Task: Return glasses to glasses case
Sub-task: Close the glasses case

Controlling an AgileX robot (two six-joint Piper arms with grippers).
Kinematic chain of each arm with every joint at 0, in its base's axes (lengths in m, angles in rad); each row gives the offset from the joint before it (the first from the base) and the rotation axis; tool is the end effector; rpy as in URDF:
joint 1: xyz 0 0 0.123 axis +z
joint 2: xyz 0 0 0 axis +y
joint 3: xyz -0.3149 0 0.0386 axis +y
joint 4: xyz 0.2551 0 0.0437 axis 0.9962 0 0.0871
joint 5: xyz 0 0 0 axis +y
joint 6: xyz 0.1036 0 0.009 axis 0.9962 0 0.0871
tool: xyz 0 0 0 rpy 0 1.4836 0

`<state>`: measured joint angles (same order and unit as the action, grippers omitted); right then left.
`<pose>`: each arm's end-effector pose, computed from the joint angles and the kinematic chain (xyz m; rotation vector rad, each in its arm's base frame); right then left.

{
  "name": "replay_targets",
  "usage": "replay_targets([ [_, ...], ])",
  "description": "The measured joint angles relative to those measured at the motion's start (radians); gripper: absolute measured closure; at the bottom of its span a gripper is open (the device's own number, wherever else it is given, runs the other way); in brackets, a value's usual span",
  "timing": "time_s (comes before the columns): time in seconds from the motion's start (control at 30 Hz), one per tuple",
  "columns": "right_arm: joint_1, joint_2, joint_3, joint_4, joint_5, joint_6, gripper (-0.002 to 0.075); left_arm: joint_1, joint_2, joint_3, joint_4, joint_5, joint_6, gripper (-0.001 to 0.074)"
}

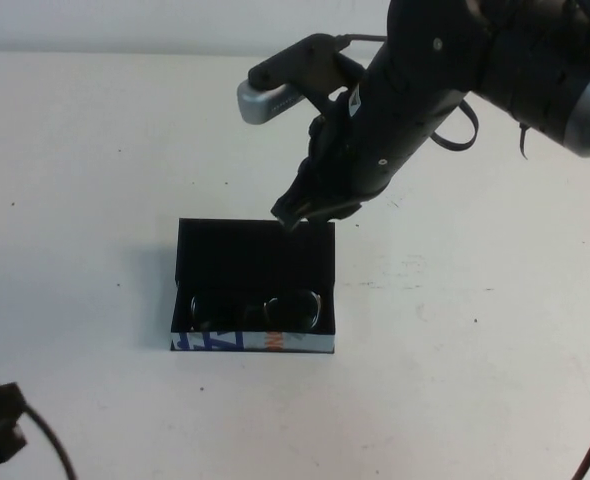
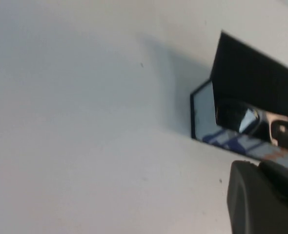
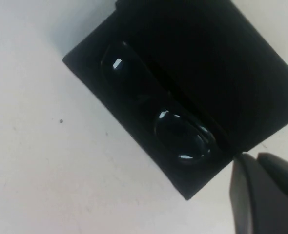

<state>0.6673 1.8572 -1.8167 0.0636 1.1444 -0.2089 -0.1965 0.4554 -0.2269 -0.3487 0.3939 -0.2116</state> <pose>0.3340 0.2708 0.3551 -1.1244 2.4393 0.2312 0.0780 -0.0295 0.2302 -0.2787 2.1142 -0.5764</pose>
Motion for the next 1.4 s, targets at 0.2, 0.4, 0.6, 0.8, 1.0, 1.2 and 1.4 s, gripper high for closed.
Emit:
replay_targets([
  [0.2, -0.073, 0.011, 0.0, 0.035, -0.006, 0.027, 0.0737, -0.115, 0.354, -0.128, -0.265, 0.018, 0.379, 0.0738],
  [0.4, -0.152, 0.059, -0.014, 0.134, -0.022, 0.03, 0.0737, -0.142, 0.663, -0.211, -0.728, 0.062, 0.917, 0.0738],
  [0.6, -0.178, 0.154, -0.136, 0.165, -0.023, 0.03, 0.0737, -0.142, 0.897, -0.227, -1.244, 0.06, 1.532, 0.0738],
  [0.8, -0.178, 0.278, -0.311, 0.172, 0.024, 0.03, 0.0737, -0.144, 1.108, -0.287, -1.354, 0.083, 1.742, 0.0738],
  [1.0, -0.179, 0.374, -0.438, 0.195, 0.051, 0.03, 0.0737, -0.144, 1.234, -0.371, -1.365, 0.092, 1.815, 0.0738],
  [1.2, -0.186, 0.451, -0.511, 0.219, 0.03, 0.03, 0.0737, -0.144, 1.269, -0.395, -1.377, 0.115, 1.861, 0.0738],
  [1.4, -0.187, 0.524, -0.539, 0.226, -0.076, 0.03, 0.0737, -0.144, 1.27, -0.395, -1.379, 0.117, 1.88, 0.0738],
])
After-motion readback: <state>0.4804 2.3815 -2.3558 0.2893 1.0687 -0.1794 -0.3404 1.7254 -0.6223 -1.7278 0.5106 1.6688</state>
